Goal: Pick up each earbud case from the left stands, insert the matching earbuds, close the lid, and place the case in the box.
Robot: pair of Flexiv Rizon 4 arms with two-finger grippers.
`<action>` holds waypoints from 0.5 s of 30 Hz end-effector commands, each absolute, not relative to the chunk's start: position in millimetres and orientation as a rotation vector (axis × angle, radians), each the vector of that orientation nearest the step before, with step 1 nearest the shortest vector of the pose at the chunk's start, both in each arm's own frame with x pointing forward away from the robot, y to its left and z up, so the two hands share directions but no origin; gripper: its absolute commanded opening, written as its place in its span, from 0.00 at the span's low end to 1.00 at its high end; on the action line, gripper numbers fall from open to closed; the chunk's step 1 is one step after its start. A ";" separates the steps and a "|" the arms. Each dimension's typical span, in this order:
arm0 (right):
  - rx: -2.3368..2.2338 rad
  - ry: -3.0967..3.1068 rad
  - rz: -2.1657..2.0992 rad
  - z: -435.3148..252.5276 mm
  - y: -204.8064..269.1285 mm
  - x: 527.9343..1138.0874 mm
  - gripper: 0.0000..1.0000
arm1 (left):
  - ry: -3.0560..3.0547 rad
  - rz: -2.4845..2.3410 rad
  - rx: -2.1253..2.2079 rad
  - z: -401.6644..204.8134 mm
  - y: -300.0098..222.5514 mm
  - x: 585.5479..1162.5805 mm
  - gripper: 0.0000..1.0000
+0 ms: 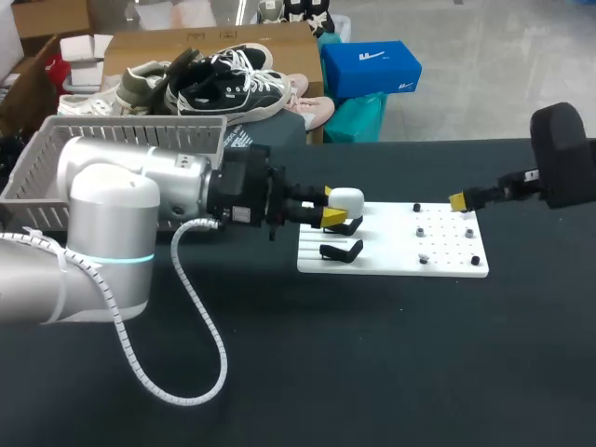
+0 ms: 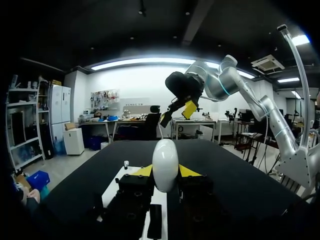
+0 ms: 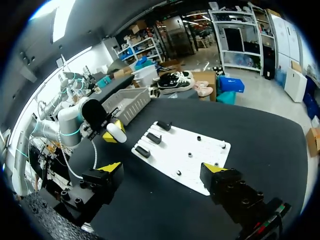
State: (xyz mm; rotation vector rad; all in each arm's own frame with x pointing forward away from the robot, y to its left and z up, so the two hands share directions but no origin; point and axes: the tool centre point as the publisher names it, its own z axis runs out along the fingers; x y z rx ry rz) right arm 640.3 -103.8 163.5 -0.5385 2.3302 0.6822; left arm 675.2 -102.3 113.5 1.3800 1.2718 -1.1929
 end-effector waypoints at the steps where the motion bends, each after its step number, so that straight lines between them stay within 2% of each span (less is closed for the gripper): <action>1: -0.566 2.343 0.685 168.0 -88.5 634.6 1.00 | 1.265 -1.205 1.393 111.2 -103.7 680.2 0.00; 15: -0.662 2.404 0.655 160.3 -35.1 629.9 1.00 | 1.252 -1.180 1.400 108.0 -100.2 676.9 0.00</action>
